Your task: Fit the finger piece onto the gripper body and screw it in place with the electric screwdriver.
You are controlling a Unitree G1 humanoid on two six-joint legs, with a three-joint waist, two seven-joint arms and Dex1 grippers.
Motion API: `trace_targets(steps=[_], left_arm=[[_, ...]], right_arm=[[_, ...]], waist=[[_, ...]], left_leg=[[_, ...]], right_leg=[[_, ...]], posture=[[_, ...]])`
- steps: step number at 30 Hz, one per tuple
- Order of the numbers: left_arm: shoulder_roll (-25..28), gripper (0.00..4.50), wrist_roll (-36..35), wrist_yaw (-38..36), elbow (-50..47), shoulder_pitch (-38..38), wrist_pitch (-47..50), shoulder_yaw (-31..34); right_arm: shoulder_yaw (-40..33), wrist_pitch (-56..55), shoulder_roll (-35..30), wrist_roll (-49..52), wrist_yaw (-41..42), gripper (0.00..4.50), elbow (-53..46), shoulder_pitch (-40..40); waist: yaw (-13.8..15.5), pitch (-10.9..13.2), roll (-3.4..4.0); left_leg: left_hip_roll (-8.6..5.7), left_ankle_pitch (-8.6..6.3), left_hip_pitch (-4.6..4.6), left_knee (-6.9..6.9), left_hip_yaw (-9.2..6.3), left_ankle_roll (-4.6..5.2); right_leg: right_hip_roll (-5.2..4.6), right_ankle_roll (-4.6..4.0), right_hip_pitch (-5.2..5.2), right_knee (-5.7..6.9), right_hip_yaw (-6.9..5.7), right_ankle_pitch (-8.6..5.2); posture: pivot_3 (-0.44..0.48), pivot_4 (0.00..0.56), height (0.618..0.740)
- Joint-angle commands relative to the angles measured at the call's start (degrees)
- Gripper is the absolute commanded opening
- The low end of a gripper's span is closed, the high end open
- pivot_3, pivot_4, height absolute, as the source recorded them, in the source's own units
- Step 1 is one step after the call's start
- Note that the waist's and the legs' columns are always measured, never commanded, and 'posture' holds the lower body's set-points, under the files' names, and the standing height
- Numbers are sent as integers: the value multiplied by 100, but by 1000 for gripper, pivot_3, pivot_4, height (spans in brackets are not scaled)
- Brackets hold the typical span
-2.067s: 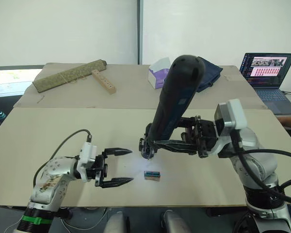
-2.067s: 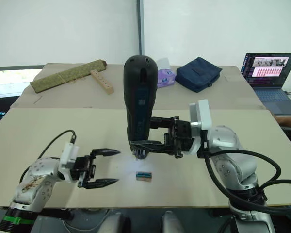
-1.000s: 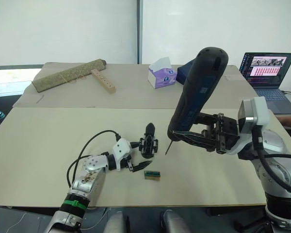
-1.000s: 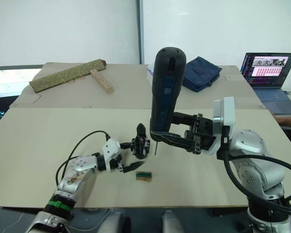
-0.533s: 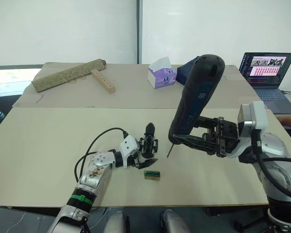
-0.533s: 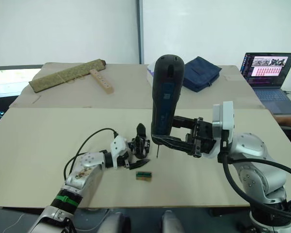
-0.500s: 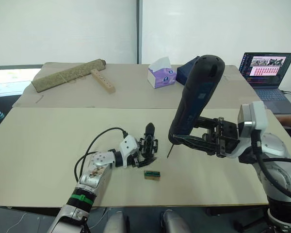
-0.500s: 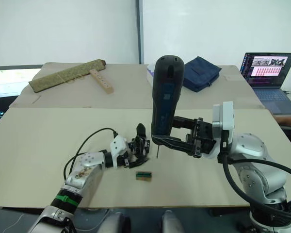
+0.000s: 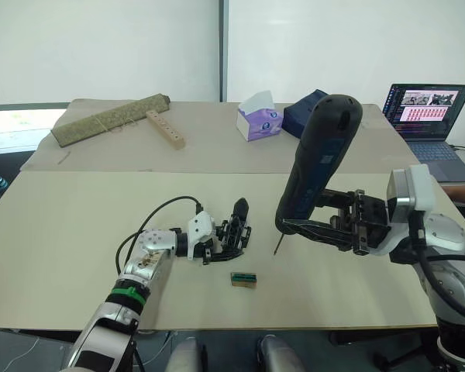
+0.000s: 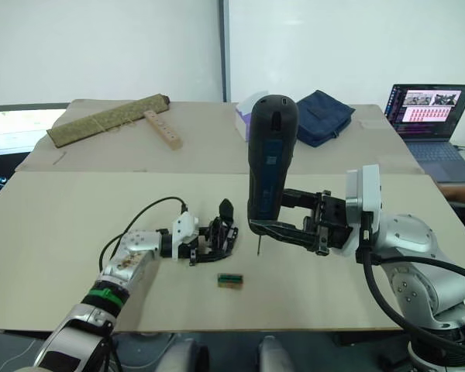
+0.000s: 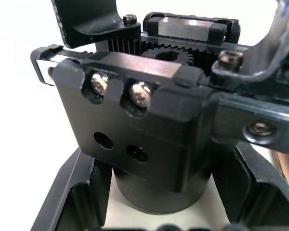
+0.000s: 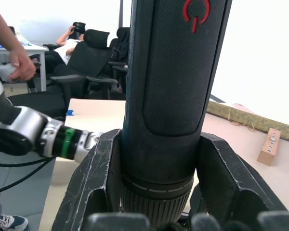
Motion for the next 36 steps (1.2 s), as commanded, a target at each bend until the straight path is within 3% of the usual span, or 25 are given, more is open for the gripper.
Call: trace_targets(steps=[1, 9, 13, 14, 23, 27, 36], left_arm=[[-125, 2386, -52, -505, 536, -214, -430, -11], [-219, 2386, 201, -413, 1154, -413, -532, 54], [-126, 4304, 175, -265, 1026, -292, -538, 193], [-76, 4435, 128, -251, 919, -216, -520, 246], [380, 4435, -131, 160, -1083, 942, 112, 480], [303, 4435, -136, 669, -1793, 1283, 648, 452], [-36, 4435, 109, 1336, -2133, 1308, 1084, 147]], right_arm=[[-202, -17, -80, 258, 28, 1824, -239, -138], [-227, 75, -162, 329, 46, 1824, -279, -165], [-218, 137, -212, 412, 52, 1824, -309, -160], [-209, 157, -227, 442, 50, 1824, -318, -161], [-247, 199, -242, 459, 35, 1824, -287, -180], [-206, 197, -215, 424, 18, 1824, -236, -232], [-124, 230, -212, 392, 51, 1824, -146, -376]], waist=[[1, 0, 0], [32, 0, 1], [30, -1, 1], [22, -1, 1], [-98, 0, 1], [-31, 0, 1], [36, 0, 1]], left_leg=[[0, 0, 0, 0, 0, 0], [-2, -1, 5, 6, -2, 1], [-1, -1, 8, 9, -3, 1], [-1, -1, 8, 8, -3, 1], [13, -1, 13, -1, -9, 1], [9, -1, 11, 4, -6, 1], [3, -1, 6, 6, -2, 1]], right_leg=[[0, 0, 0, -1, 0, 0], [-1, 3, 9, 2, 0, 1], [-1, 4, 11, 5, 0, 2], [-1, 4, 11, 5, 1, 2], [8, 2, 2, 16, 1, 2], [0, 3, 4, 13, 2, 2], [-3, 4, 5, 5, 2, 3]], posture=[[0, 150, 740], [0, 150, 740], [0, 150, 740], [0, 150, 740], [0, 150, 740], [0, 150, 740], [0, 150, 740]])
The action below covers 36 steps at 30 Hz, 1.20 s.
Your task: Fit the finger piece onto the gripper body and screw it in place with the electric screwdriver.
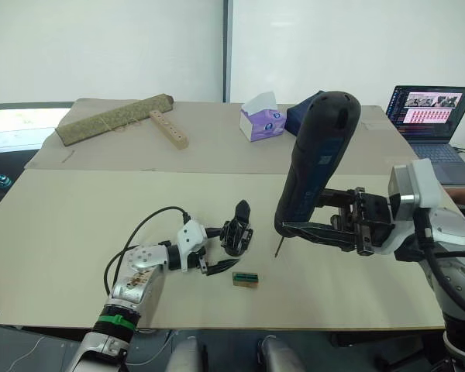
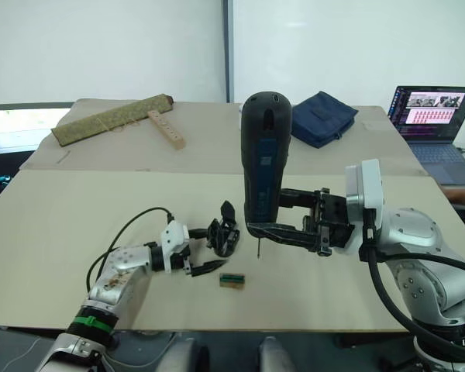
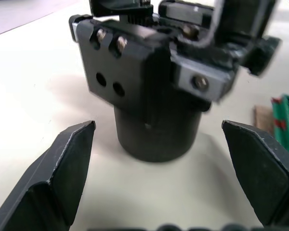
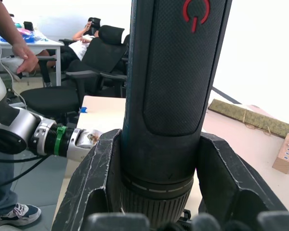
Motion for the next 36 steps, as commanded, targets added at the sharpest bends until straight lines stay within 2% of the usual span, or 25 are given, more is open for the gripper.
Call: trace_targets(steps=[1, 6, 13, 16, 19, 29, 34, 36], left_arm=[[-126, 4435, 84, 212, -141, -61, 167, -156], [-103, 4435, 205, 422, -46, -35, 279, -179], [-139, 4435, 236, 333, 230, -148, 122, -266], [-177, 3686, 278, 357, 367, -233, 62, -314], [-165, 2324, 292, 353, 435, -254, 15, -324], [-79, 2317, 303, 314, 513, -244, -95, -339], [-81, 2317, 283, 296, 500, -246, -79, -362], [-81, 2317, 276, 293, 505, -243, -55, -370]], right_arm=[[-126, -11, -14, 162, -21, 1824, -68, -189], [-116, 6, -10, 171, -43, 1824, -81, -237], [-103, 63, 27, 249, -122, 1824, -95, -414], [-102, 142, 54, 323, -164, 1824, -92, -524], [-96, 263, 52, 452, -191, 1824, -109, -673], [90, 1174, 197, 1497, -873, 1824, 86, -1965], [348, 1349, 565, 1535, -1175, 1824, 320, -2573], [585, 1292, 770, 1221, -1214, 1824, 457, -2754]], waist=[[-1, 0, 0], [3, 0, 0], [8, -1, 1], [35, -1, 2], [43, -1, 2], [35, -6, 9], [24, -7, 12], [34, -7, 12]], left_leg=[[0, 0, 1, 0, 0, 0], [0, 0, 2, 0, -1, 0], [0, 0, 6, 0, -1, 0], [-2, 0, 7, 1, 0, 0], [-2, 0, 6, 2, 0, 0], [1, 0, 8, 1, -2, 0], [2, 0, 7, 1, -1, 0], [2, 0, 6, 1, -2, 0]], right_leg=[[1, 0, 0, 1, 0, 0], [0, 0, 1, 1, 0, 0], [1, -1, 4, 2, -1, 0], [-1, -1, 7, 1, -1, 0], [-2, -1, 6, 1, 0, 0], [-1, -3, 6, 2, -1, 2], [-2, -4, 4, 3, 0, 2], [-1, -4, 3, 3, -2, 2]], posture=[[0, 150, 740], [0, 150, 740], [0, 150, 740], [0, 150, 740], [0, 150, 740], [0, 150, 740], [0, 150, 740], [0, 150, 740]])
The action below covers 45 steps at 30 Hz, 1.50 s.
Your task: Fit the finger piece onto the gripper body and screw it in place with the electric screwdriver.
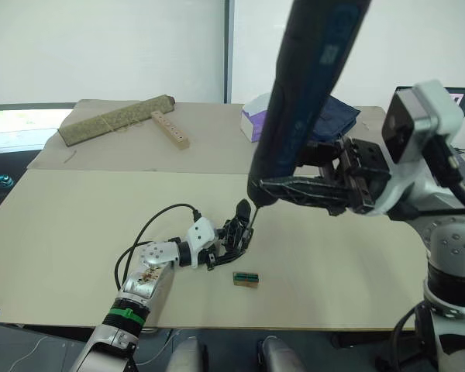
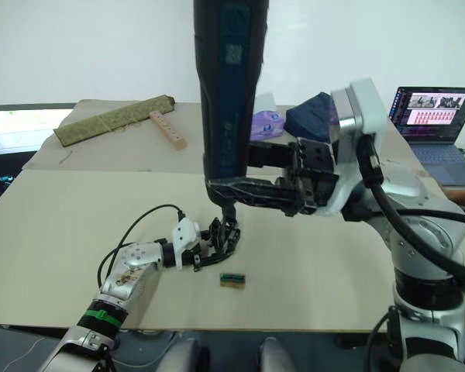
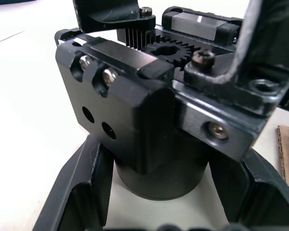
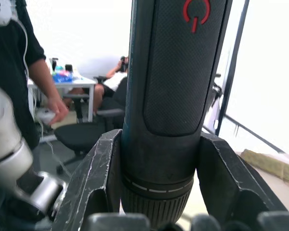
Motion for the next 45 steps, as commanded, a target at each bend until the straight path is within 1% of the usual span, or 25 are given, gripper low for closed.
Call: trace_targets(steps=[1, 6, 15, 45], left_arm=[[12, 2317, 113, 12, 175, 54, 96, -101], [66, 2317, 119, -13, 177, 80, 107, -100], [104, 2317, 111, -41, 147, 92, 174, -120], [159, 2317, 103, -43, -18, 239, 326, -161]], right_arm=[[203, -125, 276, -284, -121, 1824, 130, -339], [498, -200, 628, -733, -108, 1824, 341, -528], [815, -414, 993, -1494, 188, 1824, 690, -565], [1116, -632, 1330, -2507, 534, 1824, 825, -177]], waist=[[-2, -1, 2], [-1, -3, 5], [-20, -3, 5], [-76, -3, 5]], left_leg=[[0, 0, -1, -1, -1, 0], [0, 0, -4, 0, 1, 0], [0, 0, -4, 0, 1, 0], [0, 0, -5, -3, 2, 0]], right_leg=[[0, 0, 1, -2, -2, 0], [0, 0, -1, -2, -1, 0], [0, 0, -3, -1, -3, 0], [1, 0, -6, -2, -3, 0]], posture=[[0, 150, 740], [0, 150, 740], [0, 150, 740], [0, 150, 740]])
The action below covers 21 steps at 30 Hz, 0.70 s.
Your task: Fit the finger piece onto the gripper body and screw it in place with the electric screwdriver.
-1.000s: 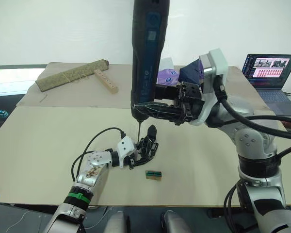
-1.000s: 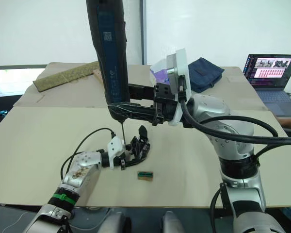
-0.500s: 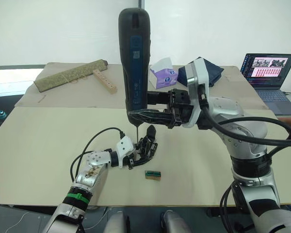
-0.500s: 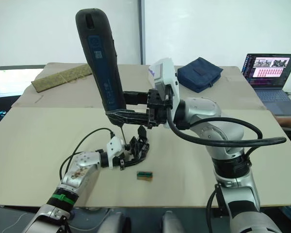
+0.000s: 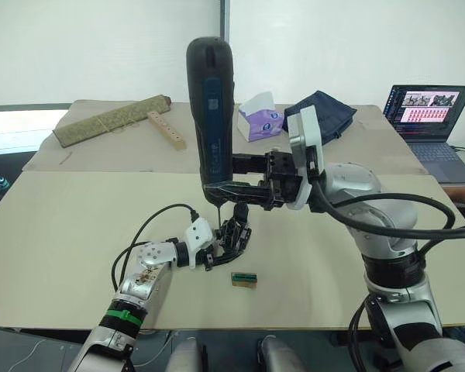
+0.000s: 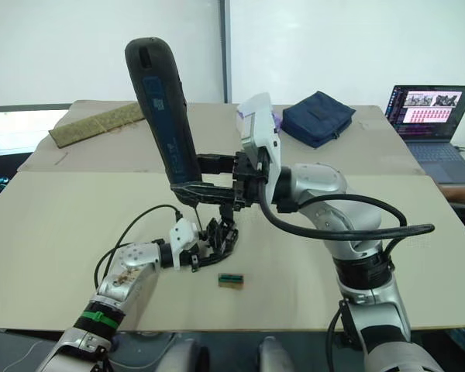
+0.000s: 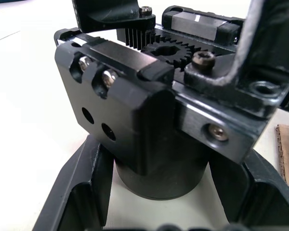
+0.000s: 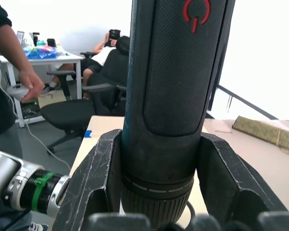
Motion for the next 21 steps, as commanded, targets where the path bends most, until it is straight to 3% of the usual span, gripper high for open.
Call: trace_targets(steps=[1, 21], left_arm=[[66, 2317, 132, -18, 126, 155, 222, -143], [83, 2317, 133, -31, 120, 194, 255, -149]], right_arm=[[-52, -301, 83, -50, 46, 1824, -128, -21], [30, -389, 95, -314, 200, 1824, -88, 153]], waist=[[-2, 0, 0], [-2, 0, 0]], left_leg=[[0, 0, 0, 0, 0, 0], [0, 0, 0, -1, 0, 0]], right_leg=[[0, 0, 0, 0, 0, 0], [0, 0, 0, -1, 0, 0]], posture=[[0, 150, 740], [0, 150, 740]])
